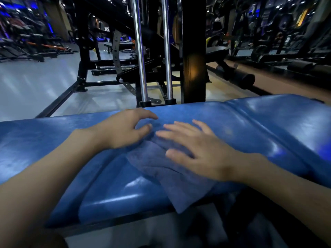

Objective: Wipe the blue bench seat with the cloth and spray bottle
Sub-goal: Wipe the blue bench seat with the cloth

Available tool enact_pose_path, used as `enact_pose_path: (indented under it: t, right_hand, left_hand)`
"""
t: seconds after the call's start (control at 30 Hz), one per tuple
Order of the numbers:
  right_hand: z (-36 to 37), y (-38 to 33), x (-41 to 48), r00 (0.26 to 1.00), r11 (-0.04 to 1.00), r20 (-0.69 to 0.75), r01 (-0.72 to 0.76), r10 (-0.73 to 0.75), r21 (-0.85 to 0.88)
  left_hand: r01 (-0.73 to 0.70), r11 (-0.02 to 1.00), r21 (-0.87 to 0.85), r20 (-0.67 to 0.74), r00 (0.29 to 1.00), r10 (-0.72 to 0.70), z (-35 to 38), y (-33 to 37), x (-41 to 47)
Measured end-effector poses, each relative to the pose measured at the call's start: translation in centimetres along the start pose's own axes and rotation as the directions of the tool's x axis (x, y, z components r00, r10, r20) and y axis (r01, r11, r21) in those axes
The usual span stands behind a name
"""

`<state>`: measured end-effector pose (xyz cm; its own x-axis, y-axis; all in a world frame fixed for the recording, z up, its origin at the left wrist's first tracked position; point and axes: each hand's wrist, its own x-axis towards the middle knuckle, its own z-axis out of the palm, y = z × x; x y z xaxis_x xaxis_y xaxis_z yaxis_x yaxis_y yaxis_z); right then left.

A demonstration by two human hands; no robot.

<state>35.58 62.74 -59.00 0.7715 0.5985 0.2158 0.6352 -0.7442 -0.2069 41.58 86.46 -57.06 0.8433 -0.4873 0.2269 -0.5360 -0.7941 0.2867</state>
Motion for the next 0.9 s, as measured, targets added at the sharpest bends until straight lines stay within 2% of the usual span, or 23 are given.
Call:
enact_pose_path:
  t: [0.07,0.17,0.23,0.3,0.4,0.57,0.67,0.8,0.9]
  right_hand:
    - [-0.7,2.7,-1.3,0.984,0.988,-0.098,-0.146,0.150,0.043]
    - [-1.0,6.6,-3.0,0.947,0.952,-0.108,-0.306,0.304,-0.009]
    - [-1.1,7.9,-3.4,0.923,0.928,-0.103,-0.370,0.372,0.038]
    - [-1.0,8.3,-3.4,0.914,0.917,-0.081,-0.395,0.398,0.055]
    - [-0.8,8.5,-3.4,0.922,0.924,-0.062,-0.383,0.383,0.005]
    - [0.1,9.0,-3.4,0.913,0.913,-0.030,-0.408,0.408,0.008]
    - [0.3,9.1,-3.4,0.905,0.906,-0.045,-0.421,0.423,0.037]
    - [0.2,8.8,-3.4,0.909,0.909,-0.020,-0.417,0.417,-0.007]
    - [0.6,9.0,-3.1,0.918,0.917,-0.043,-0.395,0.394,-0.050]
  left_hand:
    - [-0.141,0.990,0.004,-0.011,0.990,0.141,-0.3,2.8,-0.2]
    - [-0.351,0.933,0.076,0.056,0.936,0.347,0.8,7.2,-0.8]
    - [-0.391,0.898,0.201,0.204,0.913,0.353,2.6,8.8,-1.1]
    - [-0.386,0.876,0.290,0.327,0.900,0.288,4.1,9.2,-1.1]
    - [-0.361,0.889,0.281,0.330,0.906,0.264,4.6,8.6,-0.7]
    - [-0.218,0.929,0.300,0.310,0.943,0.121,4.9,5.9,2.9]
    - [-0.030,0.951,0.309,0.279,0.959,-0.061,4.8,2.0,6.7]
    - [0.257,0.933,0.251,0.178,0.935,-0.305,3.9,-3.0,11.1]
    - [0.304,0.900,0.313,0.154,0.919,-0.363,4.3,-3.6,11.9]
